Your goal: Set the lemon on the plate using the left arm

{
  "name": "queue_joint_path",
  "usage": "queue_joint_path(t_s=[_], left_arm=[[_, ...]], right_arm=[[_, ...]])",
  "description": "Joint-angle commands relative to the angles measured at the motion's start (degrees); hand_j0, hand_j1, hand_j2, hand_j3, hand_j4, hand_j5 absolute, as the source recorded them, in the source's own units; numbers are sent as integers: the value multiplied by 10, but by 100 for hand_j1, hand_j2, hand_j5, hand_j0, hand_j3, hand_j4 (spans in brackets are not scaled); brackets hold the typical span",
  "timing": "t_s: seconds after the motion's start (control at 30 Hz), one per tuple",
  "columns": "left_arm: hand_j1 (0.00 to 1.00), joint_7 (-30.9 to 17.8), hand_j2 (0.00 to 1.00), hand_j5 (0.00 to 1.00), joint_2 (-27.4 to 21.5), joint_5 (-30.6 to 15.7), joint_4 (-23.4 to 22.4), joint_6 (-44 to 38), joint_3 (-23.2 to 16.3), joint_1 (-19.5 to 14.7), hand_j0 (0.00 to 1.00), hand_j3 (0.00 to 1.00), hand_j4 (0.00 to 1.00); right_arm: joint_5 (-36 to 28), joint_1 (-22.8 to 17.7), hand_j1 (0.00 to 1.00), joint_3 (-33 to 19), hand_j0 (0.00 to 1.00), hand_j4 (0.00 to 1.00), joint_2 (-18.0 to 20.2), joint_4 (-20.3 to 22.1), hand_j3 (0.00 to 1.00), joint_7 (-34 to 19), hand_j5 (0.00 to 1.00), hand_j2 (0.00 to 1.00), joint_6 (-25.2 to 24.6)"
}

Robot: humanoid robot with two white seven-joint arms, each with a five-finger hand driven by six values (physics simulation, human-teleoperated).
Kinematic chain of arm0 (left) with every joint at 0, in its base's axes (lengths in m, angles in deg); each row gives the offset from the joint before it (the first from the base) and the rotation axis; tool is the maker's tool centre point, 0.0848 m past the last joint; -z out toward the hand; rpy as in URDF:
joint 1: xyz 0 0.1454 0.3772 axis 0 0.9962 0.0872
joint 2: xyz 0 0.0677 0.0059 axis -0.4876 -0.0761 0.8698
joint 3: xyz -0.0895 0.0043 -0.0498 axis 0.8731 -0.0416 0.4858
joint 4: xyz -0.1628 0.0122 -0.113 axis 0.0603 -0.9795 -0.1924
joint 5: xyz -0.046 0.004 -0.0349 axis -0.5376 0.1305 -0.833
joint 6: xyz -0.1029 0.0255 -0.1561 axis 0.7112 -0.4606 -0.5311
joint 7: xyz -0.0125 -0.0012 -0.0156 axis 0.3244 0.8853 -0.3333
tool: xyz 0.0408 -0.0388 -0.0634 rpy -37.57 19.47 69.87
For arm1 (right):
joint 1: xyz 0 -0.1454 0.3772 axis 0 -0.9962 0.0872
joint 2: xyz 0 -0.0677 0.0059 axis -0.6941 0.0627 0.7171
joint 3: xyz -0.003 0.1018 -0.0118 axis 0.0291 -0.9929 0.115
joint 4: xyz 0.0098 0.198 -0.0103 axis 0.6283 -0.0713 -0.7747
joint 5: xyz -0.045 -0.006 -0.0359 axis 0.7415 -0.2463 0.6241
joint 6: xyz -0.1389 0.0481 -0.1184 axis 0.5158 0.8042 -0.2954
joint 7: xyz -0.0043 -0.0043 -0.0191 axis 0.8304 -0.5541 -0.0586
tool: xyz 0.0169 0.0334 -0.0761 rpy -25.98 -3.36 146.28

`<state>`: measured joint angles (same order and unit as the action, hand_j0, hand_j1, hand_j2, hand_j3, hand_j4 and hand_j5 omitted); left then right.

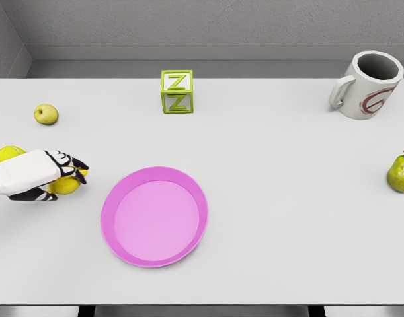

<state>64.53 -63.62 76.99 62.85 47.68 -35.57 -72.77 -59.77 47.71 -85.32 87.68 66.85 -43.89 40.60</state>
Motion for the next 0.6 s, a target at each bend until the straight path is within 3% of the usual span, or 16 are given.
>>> queue_joint_path(t_s=[0.0, 0.57], left_arm=[[63, 0, 63, 63, -1, -7, 9, 0, 1, 1, 63, 63, 63], [63, -12, 63, 63, -7, -28, 73, 0, 24, 3, 63, 63, 63]], right_arm=[[0, 1, 100, 0, 100, 100, 0, 0, 100, 0, 100, 100, 0], [0, 0, 100, 0, 100, 100, 0, 0, 100, 0, 100, 100, 0]])
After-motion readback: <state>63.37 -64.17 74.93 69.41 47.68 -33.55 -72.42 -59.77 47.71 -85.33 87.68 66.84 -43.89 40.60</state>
